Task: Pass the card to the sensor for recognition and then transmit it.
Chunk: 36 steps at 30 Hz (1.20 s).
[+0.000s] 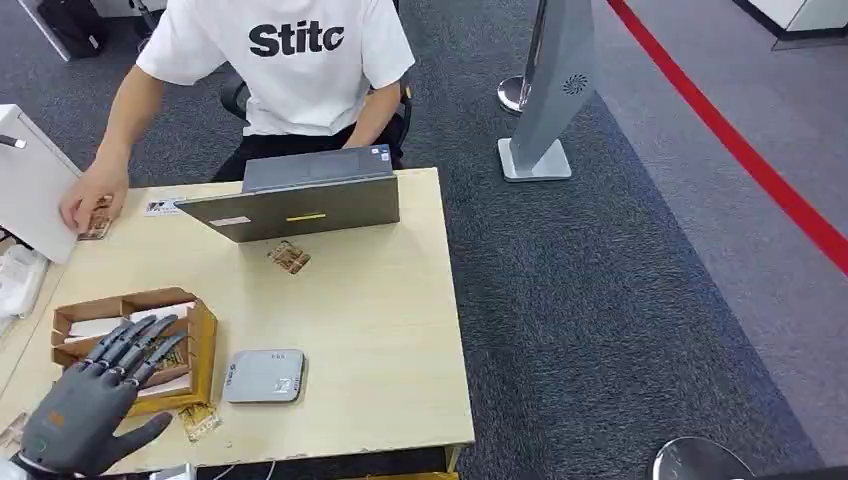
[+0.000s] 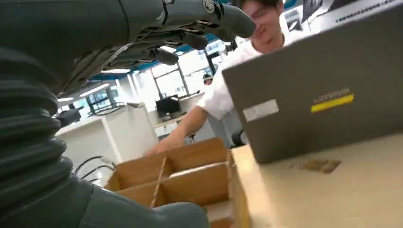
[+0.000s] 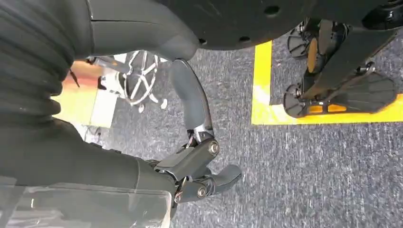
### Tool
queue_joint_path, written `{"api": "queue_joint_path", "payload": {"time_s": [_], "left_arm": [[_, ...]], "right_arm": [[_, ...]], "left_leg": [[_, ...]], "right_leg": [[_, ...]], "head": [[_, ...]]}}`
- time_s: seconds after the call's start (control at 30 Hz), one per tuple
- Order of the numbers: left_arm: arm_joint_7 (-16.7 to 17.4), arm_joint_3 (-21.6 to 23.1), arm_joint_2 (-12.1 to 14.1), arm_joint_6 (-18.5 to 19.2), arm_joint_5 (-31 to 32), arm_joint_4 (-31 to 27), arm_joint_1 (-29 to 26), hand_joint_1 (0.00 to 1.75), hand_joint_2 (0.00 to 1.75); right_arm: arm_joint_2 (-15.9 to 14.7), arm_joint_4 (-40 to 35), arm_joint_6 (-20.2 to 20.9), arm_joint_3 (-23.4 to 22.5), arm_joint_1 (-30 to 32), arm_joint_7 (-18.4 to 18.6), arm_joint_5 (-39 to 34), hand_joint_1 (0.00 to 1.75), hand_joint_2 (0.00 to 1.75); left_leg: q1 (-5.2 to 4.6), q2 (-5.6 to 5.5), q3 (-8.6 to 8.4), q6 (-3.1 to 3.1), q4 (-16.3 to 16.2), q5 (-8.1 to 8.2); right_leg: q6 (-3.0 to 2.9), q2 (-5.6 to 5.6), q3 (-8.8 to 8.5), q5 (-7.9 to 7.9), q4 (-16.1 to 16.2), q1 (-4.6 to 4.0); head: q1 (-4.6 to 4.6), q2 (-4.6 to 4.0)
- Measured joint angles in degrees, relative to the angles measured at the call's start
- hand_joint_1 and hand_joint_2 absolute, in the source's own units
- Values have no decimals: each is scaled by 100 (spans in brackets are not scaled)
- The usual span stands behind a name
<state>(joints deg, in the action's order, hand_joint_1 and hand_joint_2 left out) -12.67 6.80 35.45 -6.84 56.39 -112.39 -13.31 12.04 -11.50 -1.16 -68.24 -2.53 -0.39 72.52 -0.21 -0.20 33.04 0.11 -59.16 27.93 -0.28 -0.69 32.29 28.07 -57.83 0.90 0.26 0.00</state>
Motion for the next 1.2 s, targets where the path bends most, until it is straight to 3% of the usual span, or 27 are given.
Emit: {"api": "queue_joint_path", "payload": {"time_s": [0.13, 0.33, 0.57, 0.8, 1.03, 1.2], "left_arm": [[280, -389, 219, -41, 83, -77, -505, 0, 175], [406, -918, 282, 31, 26, -131, -1214, 0, 175], [428, -1176, 306, 33, 43, -171, -1511, 0, 175], [887, -1444, 319, -2, 402, -194, -1936, 0, 175], [933, -1639, 218, 118, 284, -164, -1961, 0, 175], [924, -1639, -15, 129, 472, 157, -1581, 0, 175]], "right_arm": [[-4, -13, 90, 0, -18, -236, 55, 0, 175], [-4, -13, 118, 2, -42, -288, 37, 0, 175], [-4, -13, 120, 0, -51, -291, 35, 0, 175], [-103, -22, 286, 2, -11, -286, 94, 0, 175], [-129, -33, 345, 2, -11, -336, 98, 0, 175], [-129, -33, 361, 4, -16, -354, 77, 0, 175]], "left_leg": [[9, 1, 0, -1, 1, 0], [9, -1, -3, -1, 0, 0], [9, -15, 0, -1, 0, -1], [11, -17, -1, -1, 0, 0], [12, -17, -1, -1, 0, 0], [12, -27, -1, -3, 0, -3]], "right_leg": [[-2, 0, -4, -1, 0, -7], [-2, 2, -4, -1, 1, -8], [-2, 19, -8, -1, 1, -8], [-2, 21, -8, 0, 2, -8], [-3, 22, -9, -1, 2, -8], [-3, 34, -13, -1, 2, -8]], "head": [[2, -2], [-2, -2], [-2, 0], [2, -2], [2, -2], [0, -2]]}}
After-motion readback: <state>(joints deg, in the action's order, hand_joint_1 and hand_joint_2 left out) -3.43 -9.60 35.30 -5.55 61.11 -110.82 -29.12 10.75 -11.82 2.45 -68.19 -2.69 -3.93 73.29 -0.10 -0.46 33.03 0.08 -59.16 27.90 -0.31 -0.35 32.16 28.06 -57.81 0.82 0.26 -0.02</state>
